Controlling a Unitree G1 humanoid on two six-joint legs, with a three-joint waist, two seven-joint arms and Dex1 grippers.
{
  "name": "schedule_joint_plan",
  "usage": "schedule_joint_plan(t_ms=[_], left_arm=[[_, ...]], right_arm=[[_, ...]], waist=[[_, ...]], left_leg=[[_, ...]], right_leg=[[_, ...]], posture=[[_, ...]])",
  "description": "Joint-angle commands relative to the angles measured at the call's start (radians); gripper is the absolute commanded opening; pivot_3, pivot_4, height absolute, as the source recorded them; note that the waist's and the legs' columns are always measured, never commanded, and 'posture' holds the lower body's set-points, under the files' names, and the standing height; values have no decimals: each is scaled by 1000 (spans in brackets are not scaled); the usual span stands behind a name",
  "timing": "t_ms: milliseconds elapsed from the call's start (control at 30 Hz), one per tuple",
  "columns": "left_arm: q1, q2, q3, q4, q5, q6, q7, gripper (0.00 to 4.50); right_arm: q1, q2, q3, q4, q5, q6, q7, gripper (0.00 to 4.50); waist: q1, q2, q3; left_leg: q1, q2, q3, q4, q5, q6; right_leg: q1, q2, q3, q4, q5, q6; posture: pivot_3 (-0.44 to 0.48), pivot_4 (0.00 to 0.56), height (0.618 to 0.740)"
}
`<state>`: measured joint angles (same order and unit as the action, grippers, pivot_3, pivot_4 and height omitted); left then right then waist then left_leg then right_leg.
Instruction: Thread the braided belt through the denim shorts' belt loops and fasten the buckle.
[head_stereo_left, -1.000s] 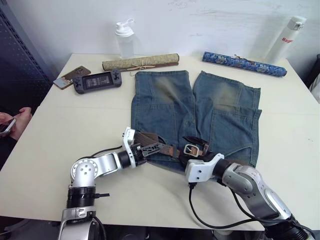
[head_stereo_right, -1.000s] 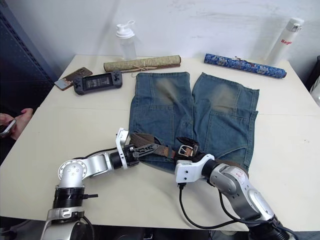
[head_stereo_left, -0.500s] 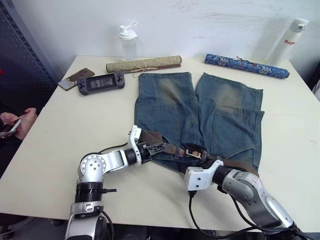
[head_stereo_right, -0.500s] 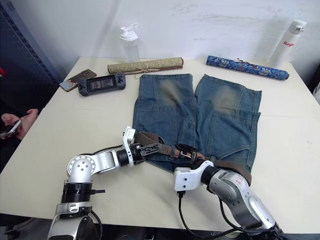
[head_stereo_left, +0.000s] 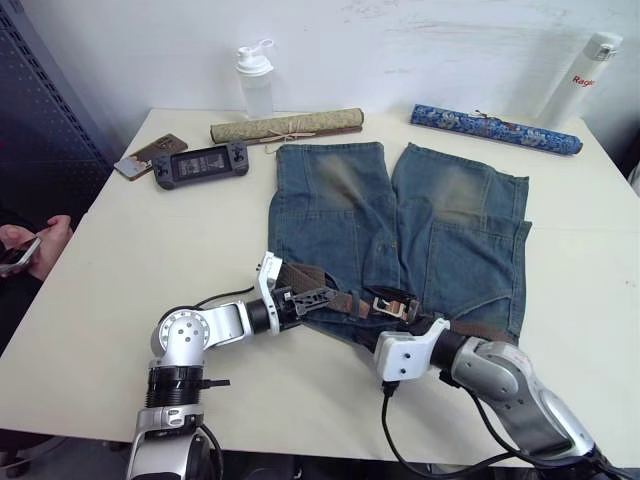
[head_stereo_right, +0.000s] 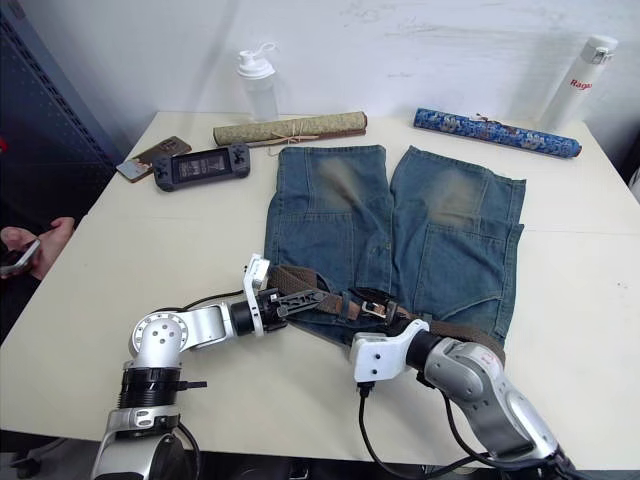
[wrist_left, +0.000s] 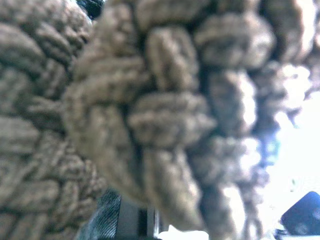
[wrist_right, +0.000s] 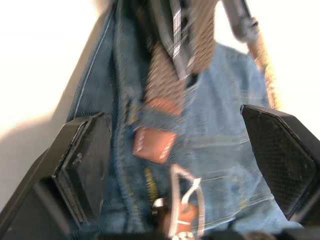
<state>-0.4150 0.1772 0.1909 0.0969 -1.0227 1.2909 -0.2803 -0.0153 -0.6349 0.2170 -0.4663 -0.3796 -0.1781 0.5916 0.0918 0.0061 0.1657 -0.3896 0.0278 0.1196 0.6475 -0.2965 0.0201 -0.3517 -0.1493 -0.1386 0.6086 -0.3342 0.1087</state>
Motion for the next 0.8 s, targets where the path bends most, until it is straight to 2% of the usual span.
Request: schedule_joint_plan(t_ms=[33, 300, 800], left_arm=[[62, -12, -80, 64, 48, 63, -27, 0], [69, 17, -114, 42, 74, 50, -119, 0], [71, 2, -99, 34, 105, 65, -132, 0]], right_arm=[[-14, -19, -62, -36, 34, -21, -2, 4390], [-26, -38, -35, 56, -77, -78, -44, 4390], [-35, -25, 18, 132, -203, -151, -100, 4390]], waist=[[0, 0, 0], [-2, 0, 0], [-11, 0, 0]], left_leg=[[0, 0, 0, 0, 0, 0], [-5, 0, 0, -2, -2, 1], [-2, 0, 0, -1, -2, 1]], right_leg=[[0, 0, 0, -1, 0, 0], [-2, 1, -1, -4, 0, 0], [1, 0, -1, -5, 0, 1]], posture=[[0, 150, 717], [0, 150, 717], [0, 150, 717]])
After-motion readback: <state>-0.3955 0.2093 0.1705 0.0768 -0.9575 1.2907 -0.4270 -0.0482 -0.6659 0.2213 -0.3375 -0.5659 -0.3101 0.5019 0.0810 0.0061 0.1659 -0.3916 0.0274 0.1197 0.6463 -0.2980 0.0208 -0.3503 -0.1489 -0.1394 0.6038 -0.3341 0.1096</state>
